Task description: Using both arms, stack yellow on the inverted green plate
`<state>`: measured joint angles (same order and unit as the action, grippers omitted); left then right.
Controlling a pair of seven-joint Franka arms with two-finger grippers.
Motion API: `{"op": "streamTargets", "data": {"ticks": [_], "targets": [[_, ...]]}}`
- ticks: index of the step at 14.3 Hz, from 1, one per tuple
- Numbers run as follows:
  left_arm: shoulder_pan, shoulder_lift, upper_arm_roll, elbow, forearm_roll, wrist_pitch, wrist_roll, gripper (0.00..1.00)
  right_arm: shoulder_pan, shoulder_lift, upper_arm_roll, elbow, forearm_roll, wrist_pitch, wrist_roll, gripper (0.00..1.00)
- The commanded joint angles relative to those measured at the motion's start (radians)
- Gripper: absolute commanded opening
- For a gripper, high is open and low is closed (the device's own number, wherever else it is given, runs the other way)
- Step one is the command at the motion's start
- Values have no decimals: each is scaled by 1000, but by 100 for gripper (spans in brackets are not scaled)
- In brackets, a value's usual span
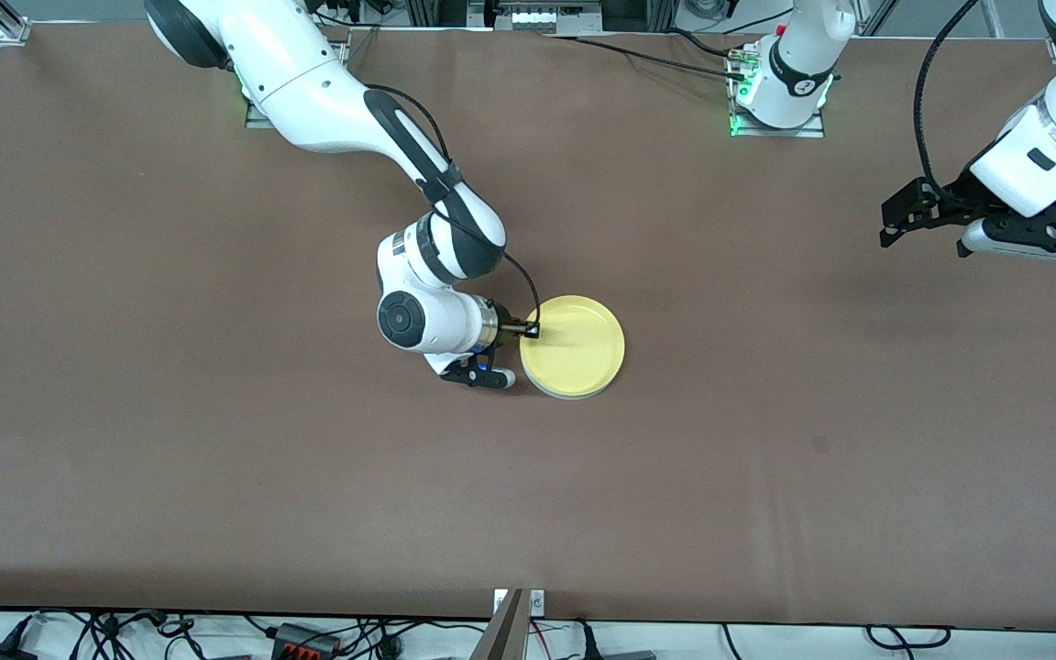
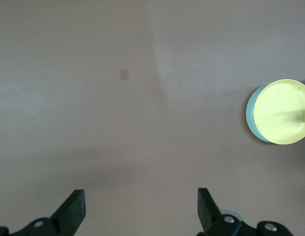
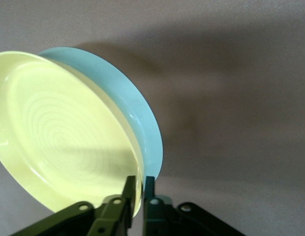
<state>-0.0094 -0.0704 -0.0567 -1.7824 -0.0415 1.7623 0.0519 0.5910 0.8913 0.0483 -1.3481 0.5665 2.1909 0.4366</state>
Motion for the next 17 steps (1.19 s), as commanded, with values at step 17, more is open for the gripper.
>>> {"op": "streamTargets", "data": {"ticks": [17], "targets": [[-4,63,11,117,15,-104,51,100,-213,-480,-50,58,-410,-603,36,100]]}}
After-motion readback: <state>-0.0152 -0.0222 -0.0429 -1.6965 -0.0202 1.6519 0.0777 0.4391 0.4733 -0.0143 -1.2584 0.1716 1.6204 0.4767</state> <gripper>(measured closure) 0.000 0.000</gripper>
